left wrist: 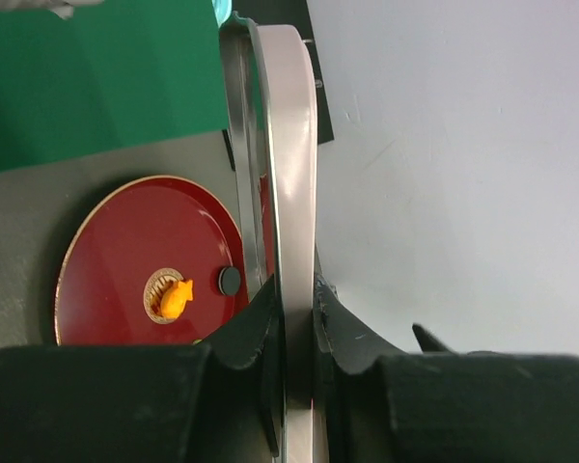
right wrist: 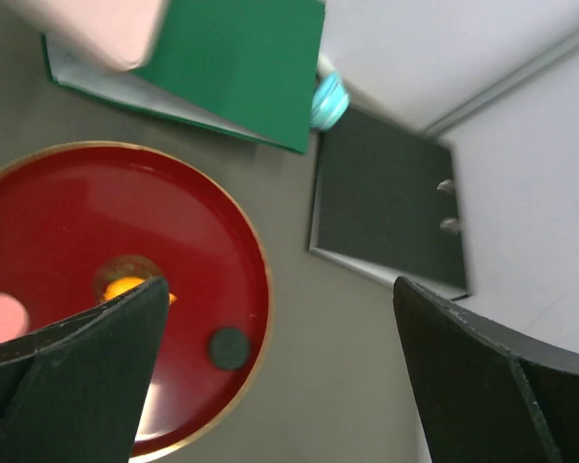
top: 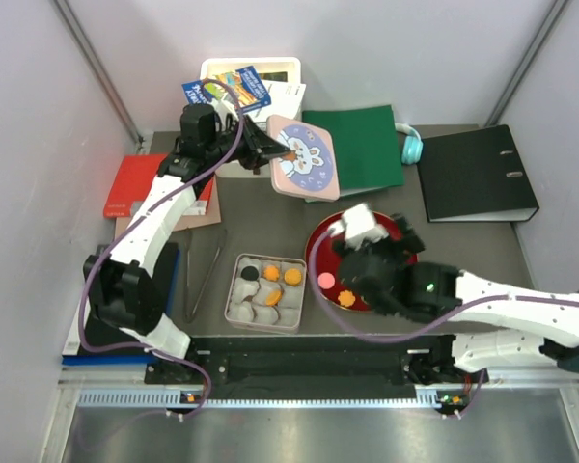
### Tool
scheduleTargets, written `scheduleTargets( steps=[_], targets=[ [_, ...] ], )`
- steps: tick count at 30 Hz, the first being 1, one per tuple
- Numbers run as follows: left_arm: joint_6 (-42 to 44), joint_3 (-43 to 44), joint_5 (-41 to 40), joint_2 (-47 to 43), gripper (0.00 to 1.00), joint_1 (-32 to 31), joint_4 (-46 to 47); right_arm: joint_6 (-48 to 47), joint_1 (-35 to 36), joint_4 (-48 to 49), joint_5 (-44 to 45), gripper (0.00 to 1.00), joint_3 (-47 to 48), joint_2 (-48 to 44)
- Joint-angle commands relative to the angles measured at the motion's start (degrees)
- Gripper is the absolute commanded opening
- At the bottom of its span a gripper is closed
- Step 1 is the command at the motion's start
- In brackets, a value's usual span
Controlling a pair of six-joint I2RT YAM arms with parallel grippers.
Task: Pack the cookies
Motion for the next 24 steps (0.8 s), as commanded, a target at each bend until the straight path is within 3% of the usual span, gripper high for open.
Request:
scheduleTargets(
  steps=[1, 2, 4, 5, 6, 8, 9, 11, 15, 16, 24],
  targets=[
    [-0.6, -2.2, 1.9, -3.7, 0.0, 0.8, 6.1, 20.8, -10.2, -8.5, -16.1, 0.99, 4.9, -7.5],
    [-0.9, -4.8, 2.2, -4.3, 0.0, 0.8, 7.1, 23.4, -18.2, -7.1, -20.7, 0.99, 5.6, -8.6],
    [-1.9, -7.1, 2.8, -6.0, 0.0, 0.8, 9.5, 28.3, -28.9, -2.9, -39.7, 0.98, 5.8, -10.6],
    [-2.1, -8.8, 3.4, -6.6, 0.0, 0.8, 10.2, 30.3, -39.2, -1.1, -46.9, 0.98, 5.2, -10.9],
    [-2.3, -9.6, 3.8, -7.5, 0.0, 0.8, 11.4, 32.5, -45.1, 0.8, -62.0, 0.98, 4.4, -11.1],
    [-2.8, -11.9, 4.8, -8.5, 0.0, 0.8, 12.5, 40.0, -57.5, 10.6, -78.6, 0.97, -0.4, -10.6],
    [-3.0, -12.6, 5.1, -9.4, 0.0, 0.7, 14.1, 43.2, -59.5, 14.1, -88.9, 0.97, -2.3, -10.4],
    [-4.0, -14.9, 5.6, -10.5, 0.0, 0.6, 15.8, 50.0, -61.7, 26.3, -98.4, 0.97, -7.1, -8.2],
    [-6.4, -16.8, 7.7, -10.8, 0.0, 0.4, 19.9, 60.8, -61.8, 50.0, -110.3, 0.99, -13.0, -1.2],
    [-7.1, -17.1, 7.9, -10.6, 0.0, 0.2, 21.3, 65.9, -61.8, 59.7, -111.7, 0.99, -15.2, 1.6],
    [-10.0, -19.1, 10.3, -10.5, 0.0, -1.4, 26.0, 69.0, -61.8, 73.0, -112.3, 0.99, -16.2, 10.1]
  ],
)
